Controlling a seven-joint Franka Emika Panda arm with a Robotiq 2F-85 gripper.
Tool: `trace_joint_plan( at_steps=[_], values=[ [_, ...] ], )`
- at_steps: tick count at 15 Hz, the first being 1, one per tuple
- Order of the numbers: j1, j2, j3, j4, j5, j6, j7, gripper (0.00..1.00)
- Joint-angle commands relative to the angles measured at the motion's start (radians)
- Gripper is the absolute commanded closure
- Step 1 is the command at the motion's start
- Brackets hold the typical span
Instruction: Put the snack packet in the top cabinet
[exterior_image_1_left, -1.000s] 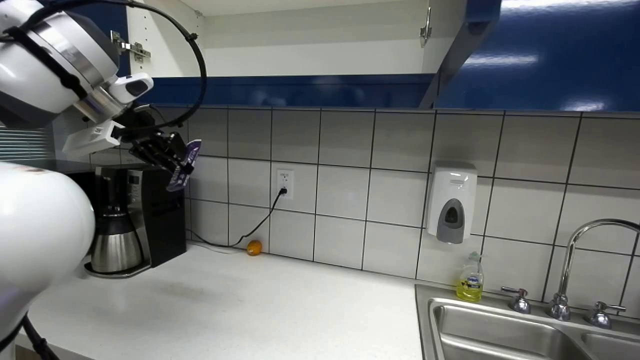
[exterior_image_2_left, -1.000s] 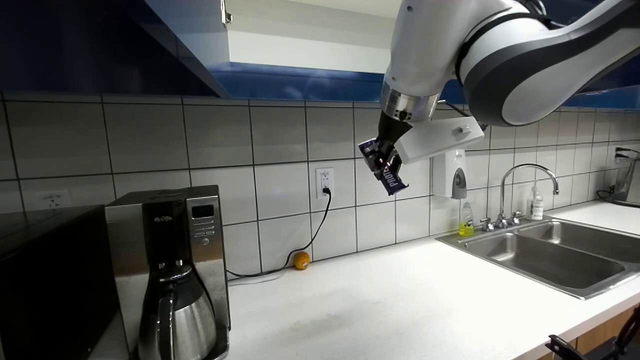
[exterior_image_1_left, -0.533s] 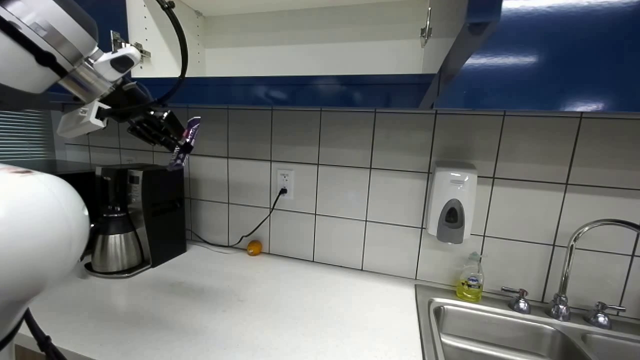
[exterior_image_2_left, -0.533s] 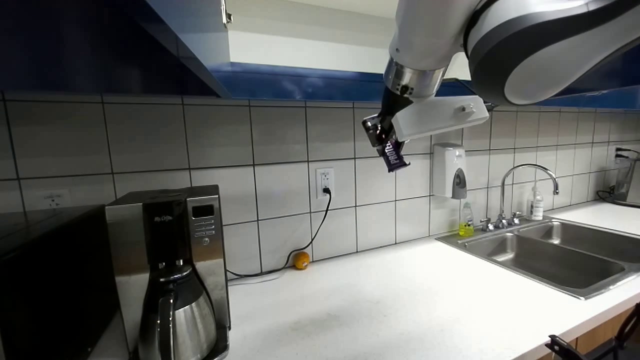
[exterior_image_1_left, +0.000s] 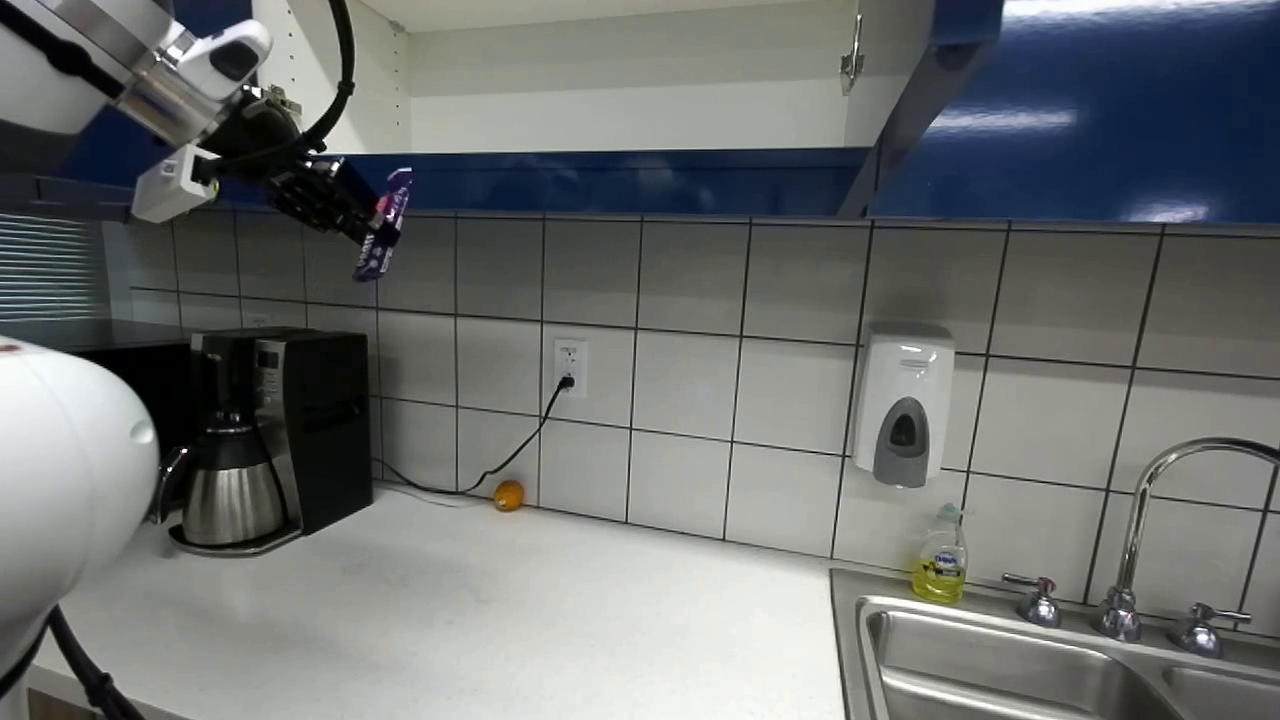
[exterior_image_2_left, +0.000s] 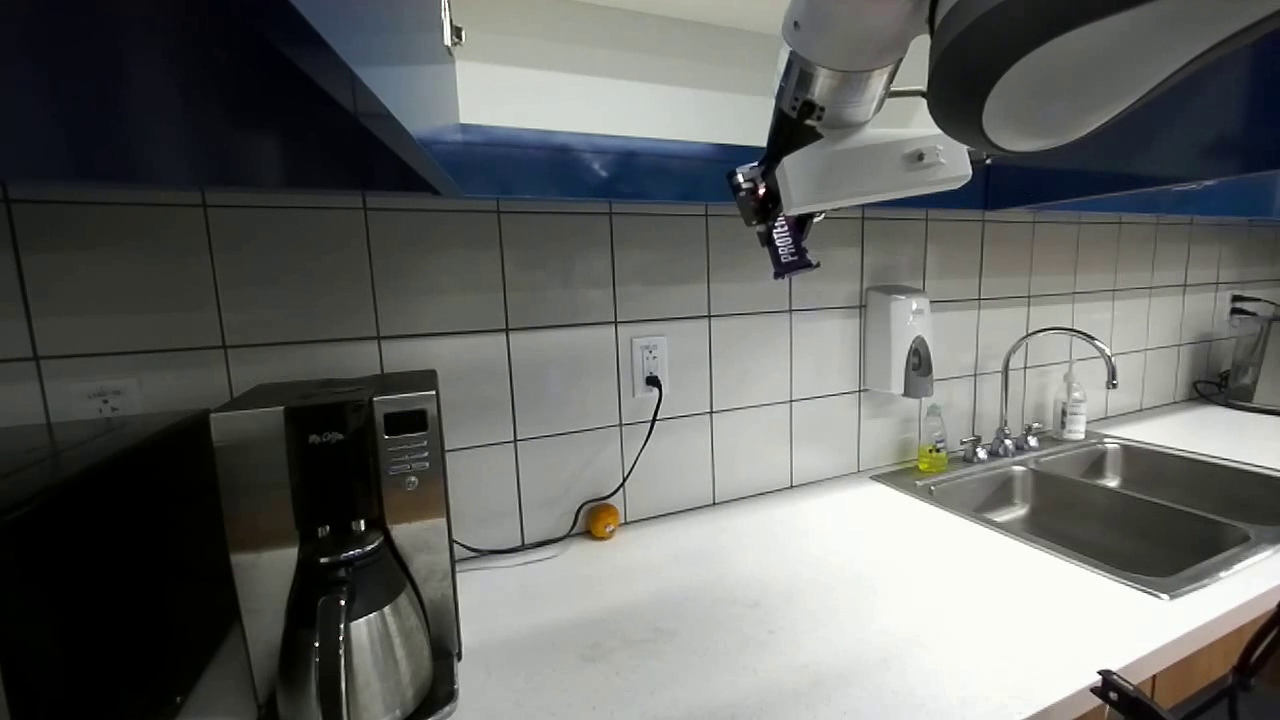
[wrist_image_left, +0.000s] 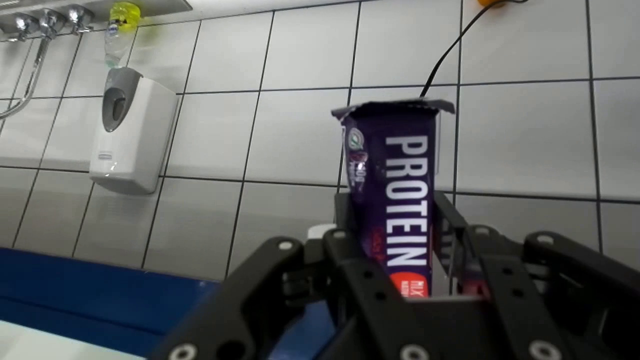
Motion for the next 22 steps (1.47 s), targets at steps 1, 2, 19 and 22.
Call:
trace_joint_plan(
  at_steps=[1,2,19,22],
  values=[
    [-0.067,-0.055,0.036,0.016,0.023,0.021,-0.028,0.85],
    [-0.074,-0.055,0.035,0.026,0.025,0.023,-0.03,0.85],
    [-0.185,0.02,0.03,0.265,0.18,0.035,-0.18,0.85],
    [-0.218,0.052,0.033,0.312,0.234,0.024,-0.232,0.85]
  ],
)
